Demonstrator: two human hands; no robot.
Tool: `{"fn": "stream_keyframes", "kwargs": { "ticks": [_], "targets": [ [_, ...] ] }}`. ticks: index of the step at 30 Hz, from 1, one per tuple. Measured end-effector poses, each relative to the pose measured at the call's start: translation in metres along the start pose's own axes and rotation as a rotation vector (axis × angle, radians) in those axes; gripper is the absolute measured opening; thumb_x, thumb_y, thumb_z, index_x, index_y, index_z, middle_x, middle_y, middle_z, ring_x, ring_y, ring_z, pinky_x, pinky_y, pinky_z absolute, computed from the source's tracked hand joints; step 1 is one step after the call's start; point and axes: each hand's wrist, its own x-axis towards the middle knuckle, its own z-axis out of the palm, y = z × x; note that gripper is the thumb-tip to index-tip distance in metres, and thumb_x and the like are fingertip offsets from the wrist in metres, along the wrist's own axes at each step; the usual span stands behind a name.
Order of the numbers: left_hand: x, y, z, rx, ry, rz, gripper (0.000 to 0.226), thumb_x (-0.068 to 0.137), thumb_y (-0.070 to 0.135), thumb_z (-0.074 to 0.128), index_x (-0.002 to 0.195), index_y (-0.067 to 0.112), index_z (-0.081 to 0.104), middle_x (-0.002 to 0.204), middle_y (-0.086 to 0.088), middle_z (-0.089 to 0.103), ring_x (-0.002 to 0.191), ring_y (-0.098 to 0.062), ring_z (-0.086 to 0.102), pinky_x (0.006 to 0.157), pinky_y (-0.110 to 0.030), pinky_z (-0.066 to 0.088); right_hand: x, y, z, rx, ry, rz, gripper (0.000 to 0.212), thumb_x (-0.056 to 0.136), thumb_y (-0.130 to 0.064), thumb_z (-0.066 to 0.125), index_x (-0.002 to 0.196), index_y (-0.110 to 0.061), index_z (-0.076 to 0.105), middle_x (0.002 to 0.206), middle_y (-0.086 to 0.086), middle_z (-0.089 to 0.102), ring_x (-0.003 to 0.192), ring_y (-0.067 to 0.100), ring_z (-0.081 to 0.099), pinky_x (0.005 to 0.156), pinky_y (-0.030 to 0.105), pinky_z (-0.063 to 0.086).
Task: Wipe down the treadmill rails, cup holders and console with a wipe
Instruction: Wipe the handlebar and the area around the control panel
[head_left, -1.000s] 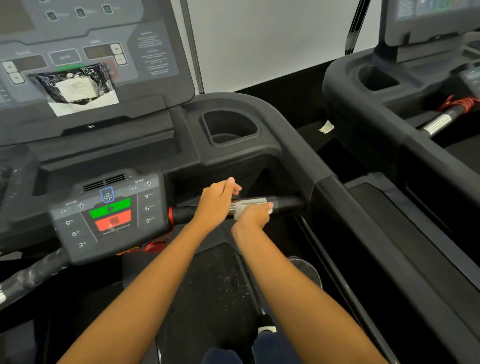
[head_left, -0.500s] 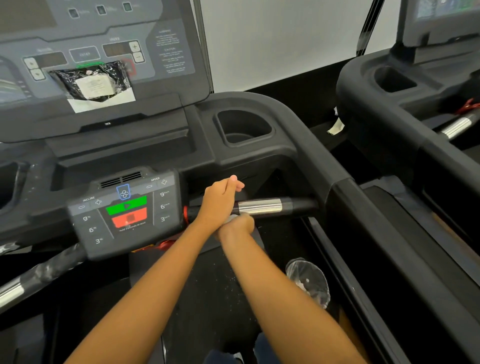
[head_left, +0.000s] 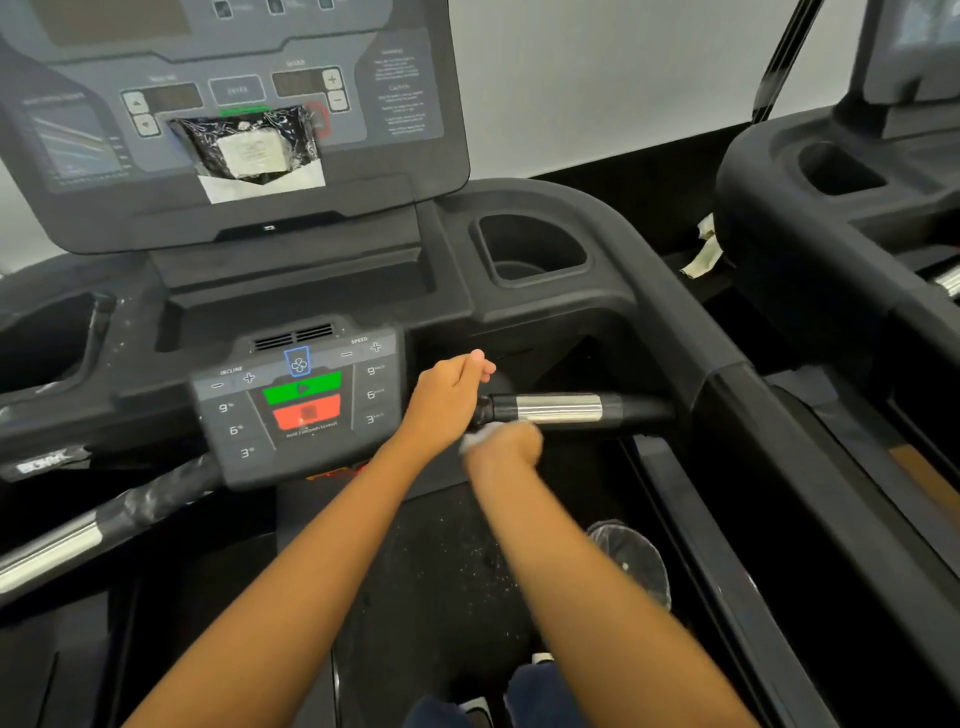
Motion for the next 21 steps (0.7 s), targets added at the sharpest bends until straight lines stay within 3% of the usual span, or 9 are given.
{"fn": "stream_keyframes", "kwargs": {
  "ticks": [2, 4, 6, 9, 11, 14, 16, 19, 21],
  "targets": [
    [0.002, 0.000, -0.002, -0.012, -0.006, -0.002, 0.038, 0.104, 0.030, 0.033, 0.110, 0.018, 0.069, 0.102, 0.005, 0.067, 0.103, -0.011, 0.059, 0.090, -0.023, 0.040, -0.015, 0.014, 0.019, 0.229, -0.119, 0.111, 0.019, 0.093, -0.024, 0.051, 0.105, -0.014, 0.062, 0.117, 0.012, 0.064, 0.096, 0.027, 0.063, 0.062, 0.032, 0.050],
    [0.004, 0.000, -0.006, -0.027, 0.012, 0.004, 0.036, 0.104, 0.027, 0.035, 0.109, 0.017, 0.069, 0.100, 0.004, 0.067, 0.103, -0.012, 0.060, 0.094, -0.026, 0.043, -0.017, 0.014, 0.014, 0.349, -0.071, 0.095, 0.007, 0.090, -0.017, 0.054, 0.089, -0.012, 0.058, 0.104, 0.015, 0.064, 0.086, 0.029, 0.064, 0.055, 0.039, 0.054],
    [0.004, 0.000, -0.009, -0.038, 0.019, 0.006, 0.035, 0.103, 0.026, 0.036, 0.108, 0.017, 0.069, 0.100, 0.004, 0.068, 0.104, -0.014, 0.060, 0.097, -0.029, 0.043, -0.010, -0.004, -0.013, 0.506, 0.007, 0.034, 0.024, 0.097, -0.021, 0.045, 0.078, -0.011, 0.055, 0.085, 0.015, 0.064, 0.073, 0.030, 0.065, 0.054, 0.039, 0.053],
    [0.001, 0.002, -0.011, -0.022, -0.001, 0.015, 0.034, 0.101, 0.025, 0.037, 0.109, 0.019, 0.069, 0.106, 0.004, 0.068, 0.107, -0.013, 0.059, 0.097, -0.029, 0.044, 0.006, -0.052, -0.054, 0.643, 0.094, -0.335, 0.043, 0.100, -0.033, 0.040, 0.069, -0.009, 0.058, 0.067, 0.011, 0.063, 0.062, 0.029, 0.061, 0.061, 0.041, 0.053],
    [-0.002, 0.005, -0.012, 0.018, -0.006, 0.056, 0.032, 0.100, 0.026, 0.039, 0.110, 0.020, 0.069, 0.108, 0.004, 0.068, 0.107, -0.012, 0.059, 0.097, -0.030, 0.044, 0.019, -0.076, -0.065, 0.340, 0.147, -0.661, 0.045, 0.100, -0.033, 0.037, 0.083, -0.005, 0.067, 0.079, 0.010, 0.070, 0.073, 0.028, 0.067, 0.067, 0.040, 0.054],
    [-0.007, 0.003, -0.016, 0.135, 0.007, 0.150, 0.030, 0.100, 0.030, 0.041, 0.109, 0.020, 0.068, 0.107, 0.002, 0.067, 0.103, -0.012, 0.059, 0.093, -0.031, 0.046, 0.036, -0.057, -0.053, -0.821, 0.370, -1.019, 0.023, 0.097, -0.015, 0.042, 0.108, -0.011, 0.061, 0.101, 0.008, 0.068, 0.097, 0.029, 0.063, 0.089, 0.041, 0.043],
    [-0.007, -0.002, -0.022, 0.268, 0.059, 0.257, 0.027, 0.098, 0.027, 0.044, 0.108, 0.019, 0.068, 0.109, 0.002, 0.065, 0.105, -0.015, 0.055, 0.094, -0.032, 0.042, 0.029, -0.015, -0.021, -1.214, 0.263, -1.135, 0.018, 0.091, -0.017, 0.049, 0.102, -0.018, 0.063, 0.097, 0.003, 0.064, 0.099, 0.027, 0.059, 0.098, 0.048, 0.036],
    [-0.007, -0.013, -0.043, 0.389, 0.212, 0.413, 0.023, 0.091, 0.023, 0.049, 0.101, 0.018, 0.069, 0.106, 0.002, 0.065, 0.107, -0.020, 0.052, 0.097, -0.030, 0.037, 0.006, 0.036, 0.026, -1.188, -0.039, -1.437, 0.036, 0.087, -0.025, 0.046, 0.117, -0.014, 0.061, 0.109, 0.004, 0.063, 0.108, 0.024, 0.056, 0.104, 0.044, 0.035],
    [-0.007, -0.020, -0.059, 0.469, 0.354, 0.412, 0.023, 0.088, 0.022, 0.052, 0.100, 0.018, 0.070, 0.110, 0.001, 0.064, 0.112, -0.022, 0.051, 0.097, -0.033, 0.037, 0.006, 0.033, 0.023, -1.197, -0.166, -1.565, 0.044, 0.093, -0.029, 0.037, 0.128, -0.011, 0.056, 0.123, 0.006, 0.060, 0.115, 0.022, 0.053, 0.106, 0.040, 0.034]
  ]
}}
